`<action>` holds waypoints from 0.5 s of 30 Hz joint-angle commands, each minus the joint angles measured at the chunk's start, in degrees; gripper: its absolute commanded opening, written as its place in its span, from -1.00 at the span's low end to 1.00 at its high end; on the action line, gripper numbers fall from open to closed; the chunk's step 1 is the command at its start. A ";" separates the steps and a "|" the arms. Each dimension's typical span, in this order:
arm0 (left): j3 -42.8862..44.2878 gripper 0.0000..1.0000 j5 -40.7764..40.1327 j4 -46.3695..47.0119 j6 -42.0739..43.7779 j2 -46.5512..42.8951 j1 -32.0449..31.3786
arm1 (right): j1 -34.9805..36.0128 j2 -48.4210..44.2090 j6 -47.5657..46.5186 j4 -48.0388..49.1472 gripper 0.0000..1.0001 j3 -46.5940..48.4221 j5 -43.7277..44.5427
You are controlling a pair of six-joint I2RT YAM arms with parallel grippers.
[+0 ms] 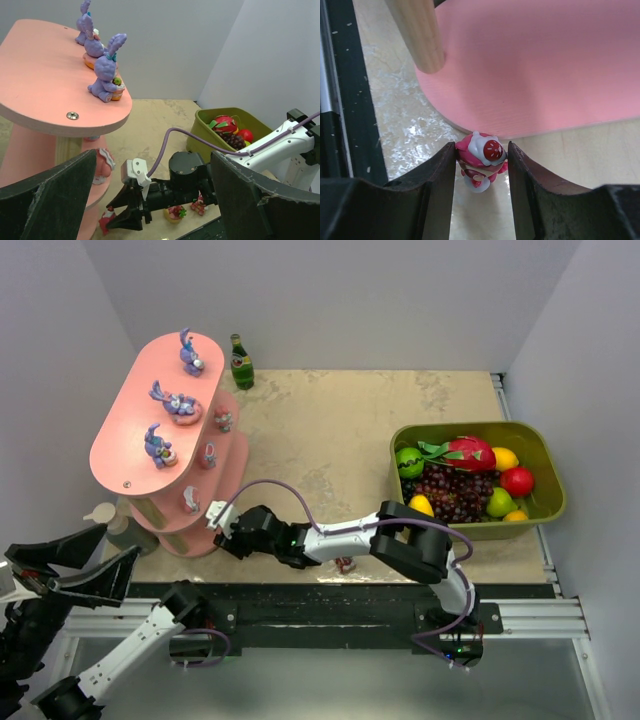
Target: Place and organize the plastic toys onto the shelf
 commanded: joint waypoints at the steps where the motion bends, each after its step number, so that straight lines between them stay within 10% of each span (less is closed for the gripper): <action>1: -0.51 0.99 -0.99 0.83 1.36 2.36 0.25 | -0.81 -0.98 -2.82 6.29 -0.63 3.00 -4.11; 15: -1.48 0.99 -1.43 1.80 1.98 2.80 0.25 | -0.98 -1.35 -3.61 10.77 -0.63 2.37 -6.31</action>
